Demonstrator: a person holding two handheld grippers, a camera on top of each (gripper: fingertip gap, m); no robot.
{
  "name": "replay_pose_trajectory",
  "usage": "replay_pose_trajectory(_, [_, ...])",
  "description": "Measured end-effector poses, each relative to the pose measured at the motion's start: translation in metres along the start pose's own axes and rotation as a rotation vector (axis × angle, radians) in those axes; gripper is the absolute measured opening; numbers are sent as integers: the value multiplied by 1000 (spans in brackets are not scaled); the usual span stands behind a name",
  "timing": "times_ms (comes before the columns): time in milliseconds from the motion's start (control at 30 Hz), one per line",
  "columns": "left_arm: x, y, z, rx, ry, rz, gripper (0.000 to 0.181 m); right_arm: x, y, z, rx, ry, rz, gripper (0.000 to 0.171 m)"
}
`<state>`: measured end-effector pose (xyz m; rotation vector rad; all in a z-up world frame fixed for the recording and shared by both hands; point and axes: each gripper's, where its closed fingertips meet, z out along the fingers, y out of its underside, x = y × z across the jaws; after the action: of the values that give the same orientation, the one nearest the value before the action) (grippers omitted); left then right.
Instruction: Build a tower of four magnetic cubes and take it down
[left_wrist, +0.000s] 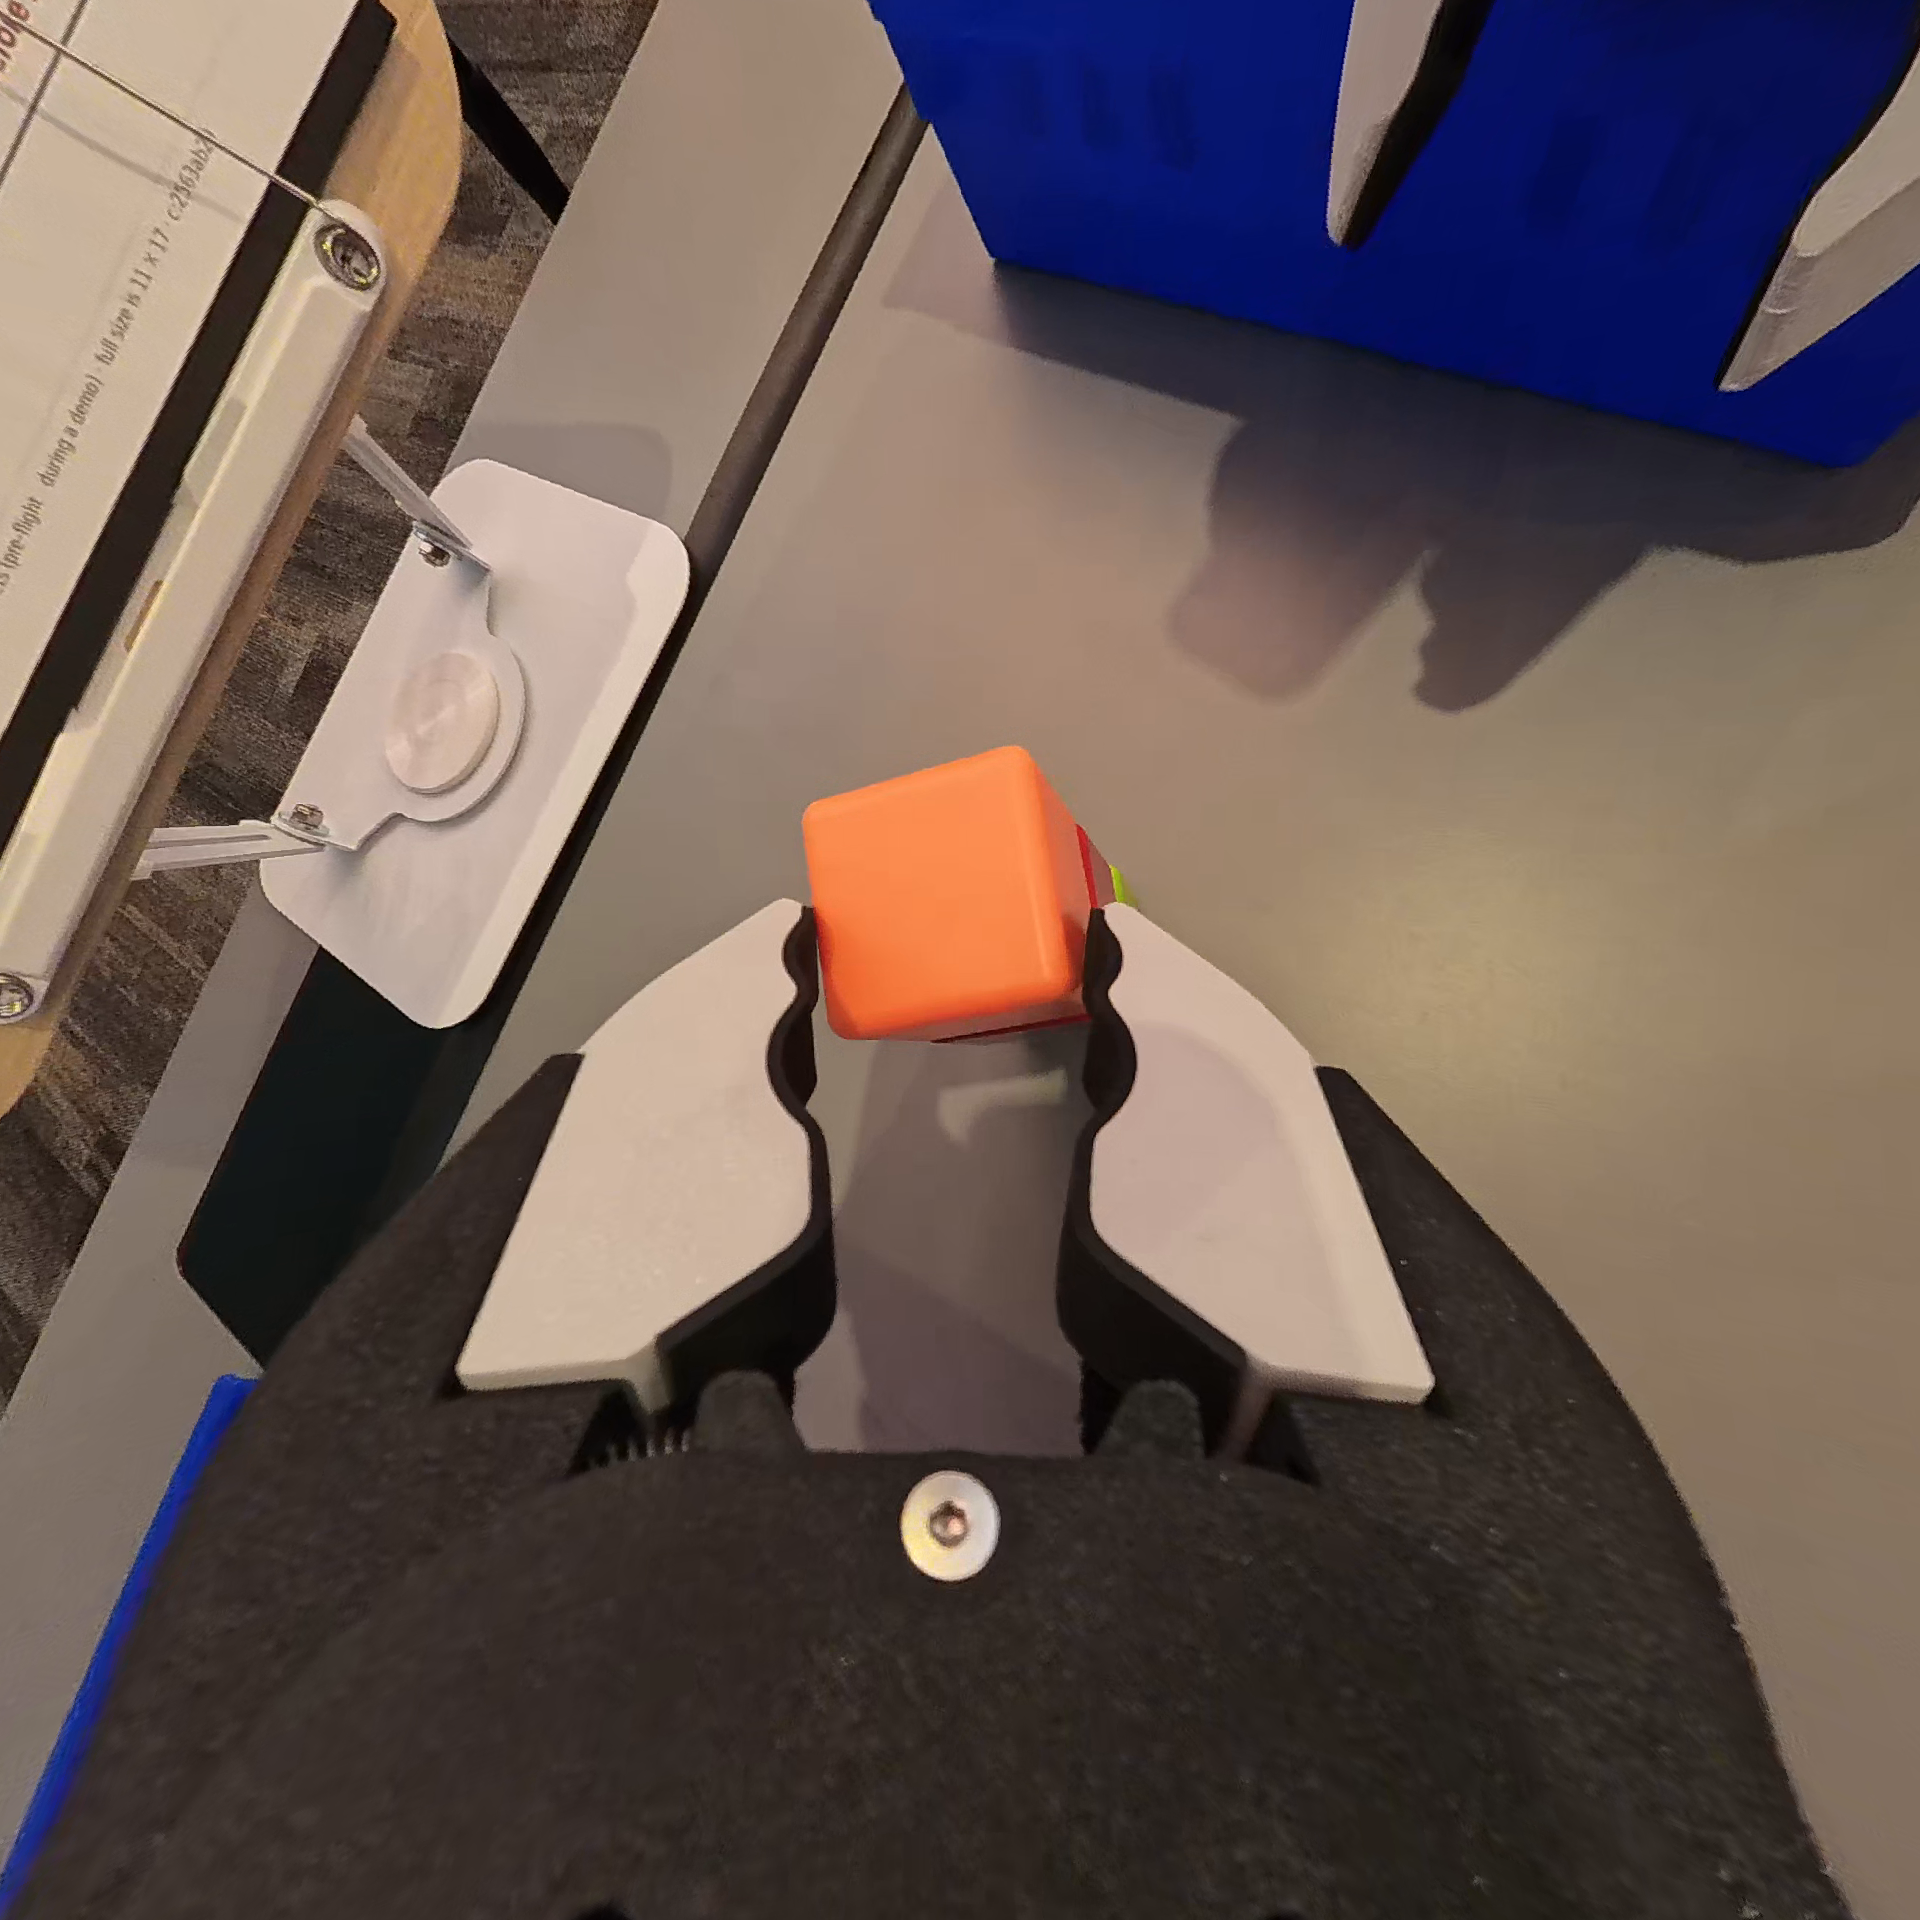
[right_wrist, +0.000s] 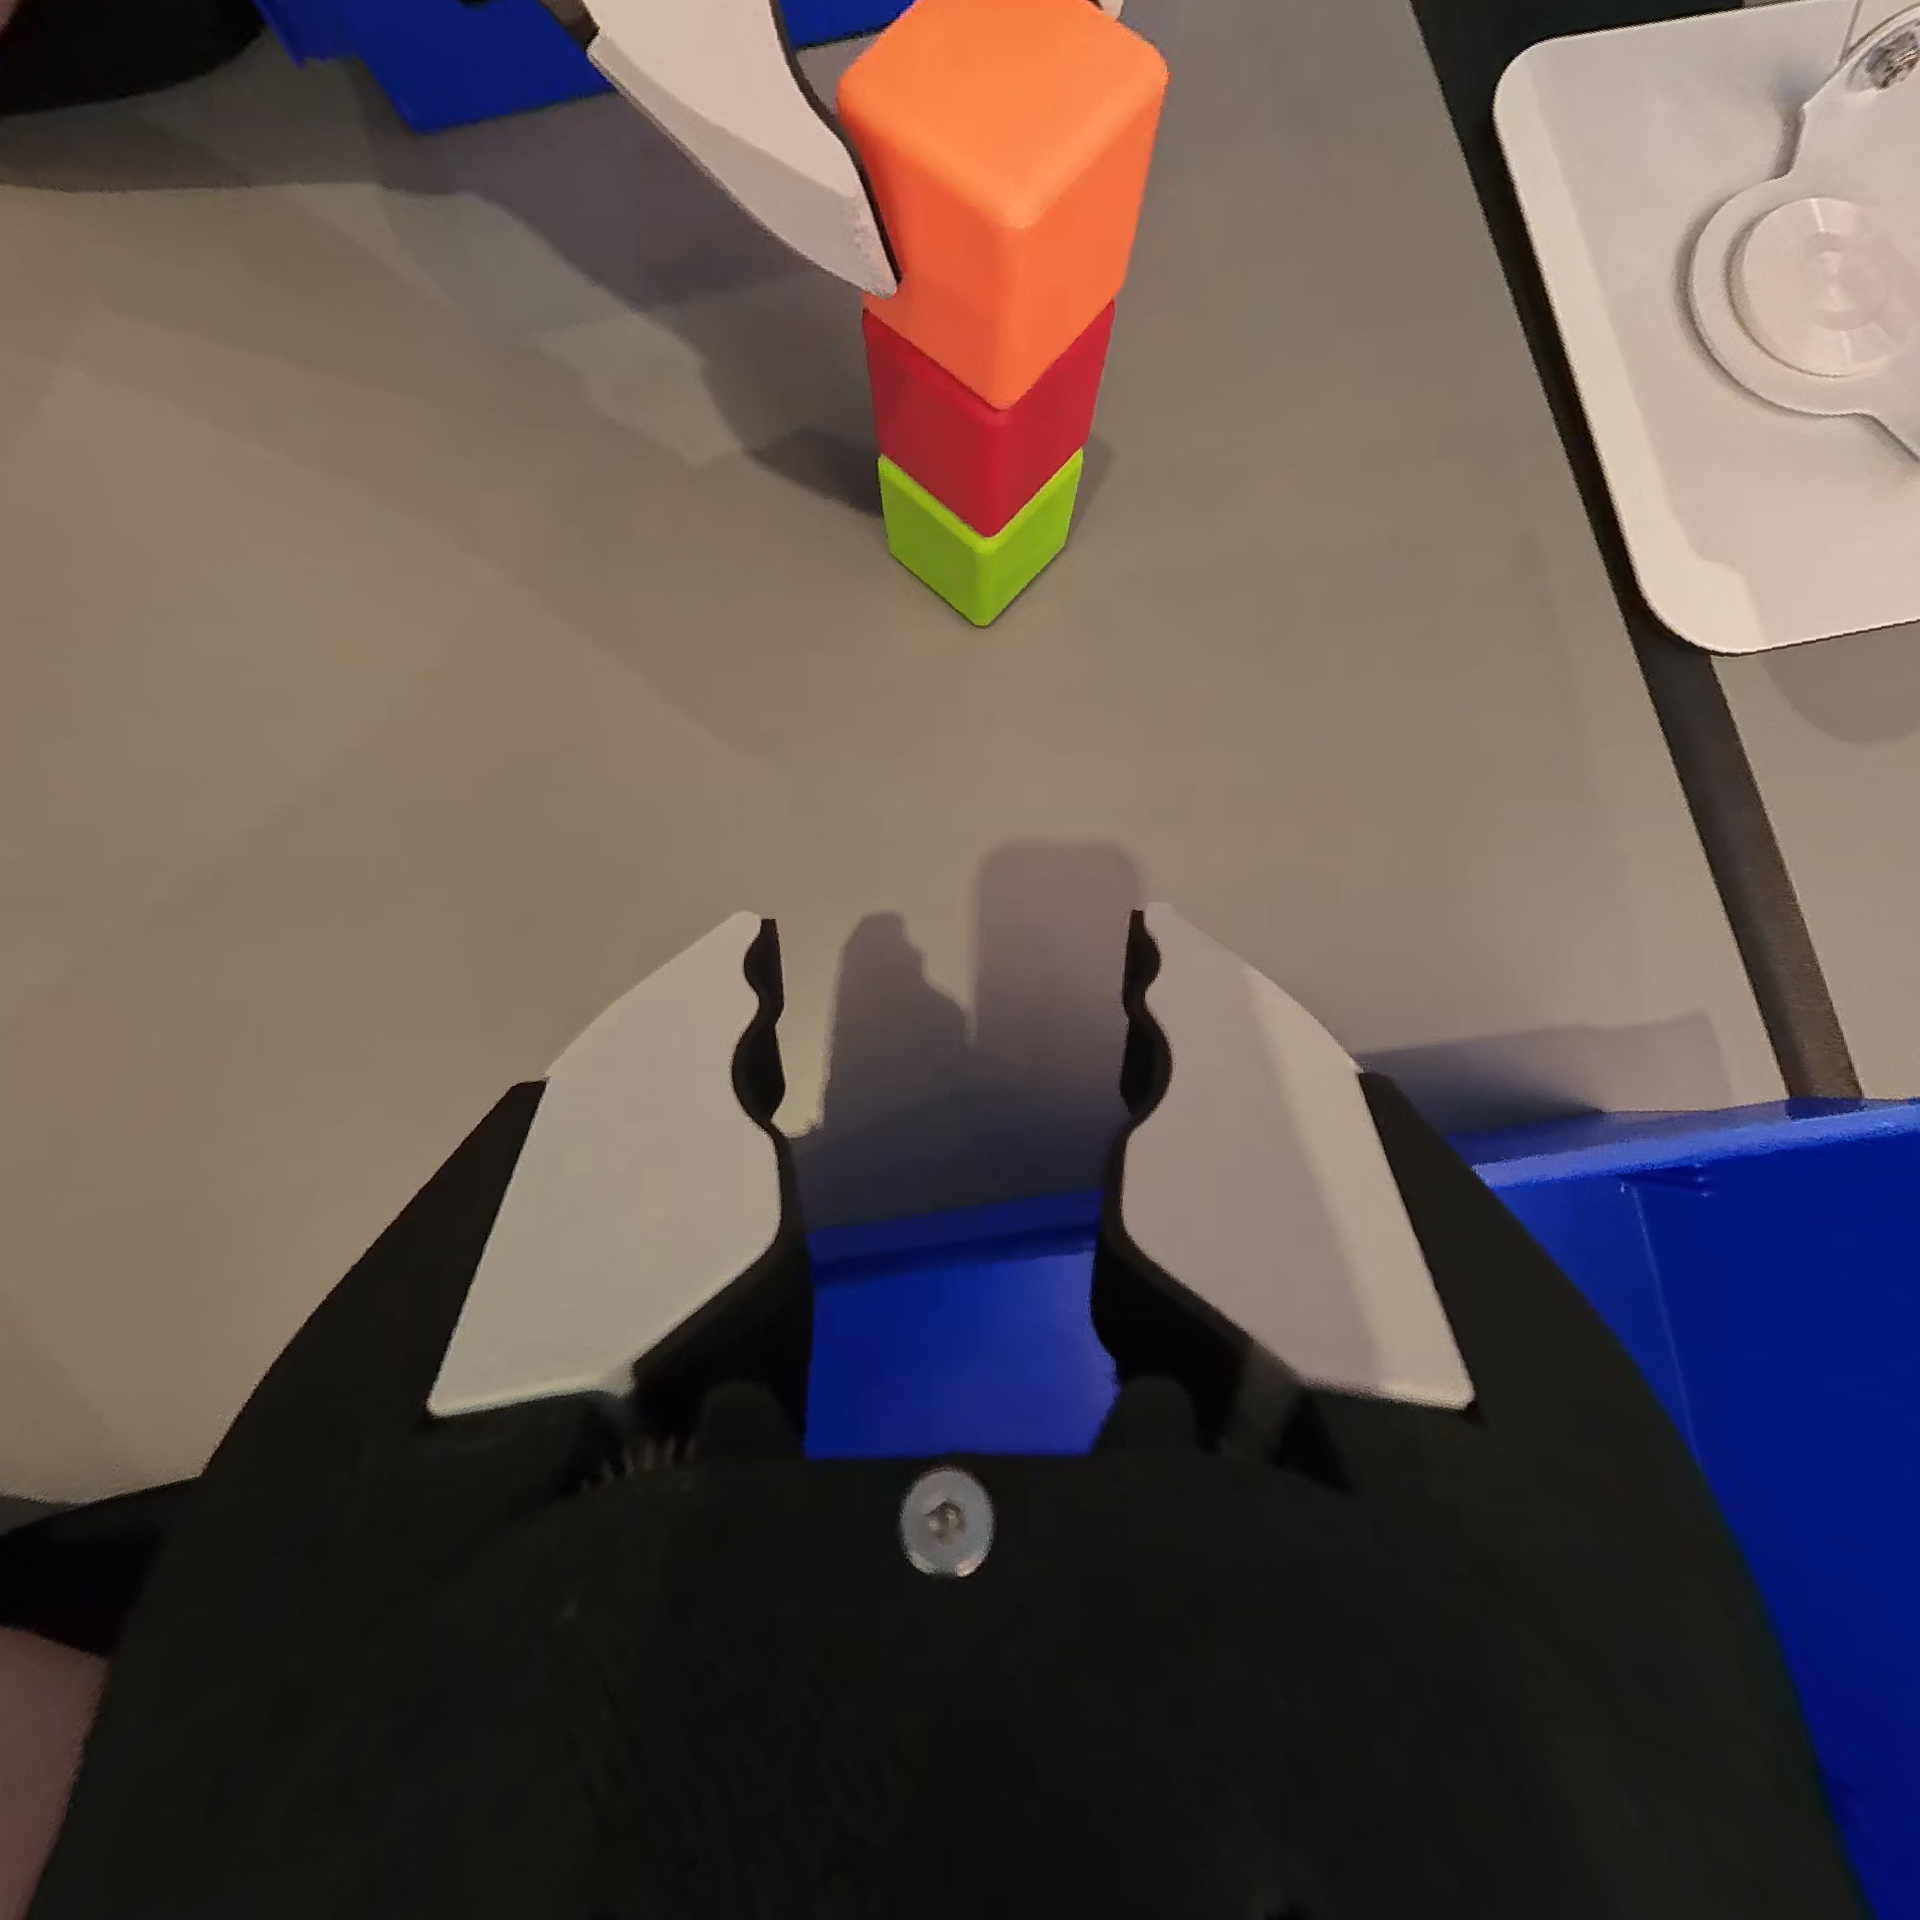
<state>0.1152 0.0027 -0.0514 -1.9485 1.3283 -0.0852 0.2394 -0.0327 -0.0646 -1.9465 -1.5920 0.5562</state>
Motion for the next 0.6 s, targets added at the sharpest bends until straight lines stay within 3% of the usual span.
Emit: replay_pose_trajectory(600, [-5, 5, -6, -21, -10, 30, 48, -5, 0, 2, -13, -20, -9, 65])
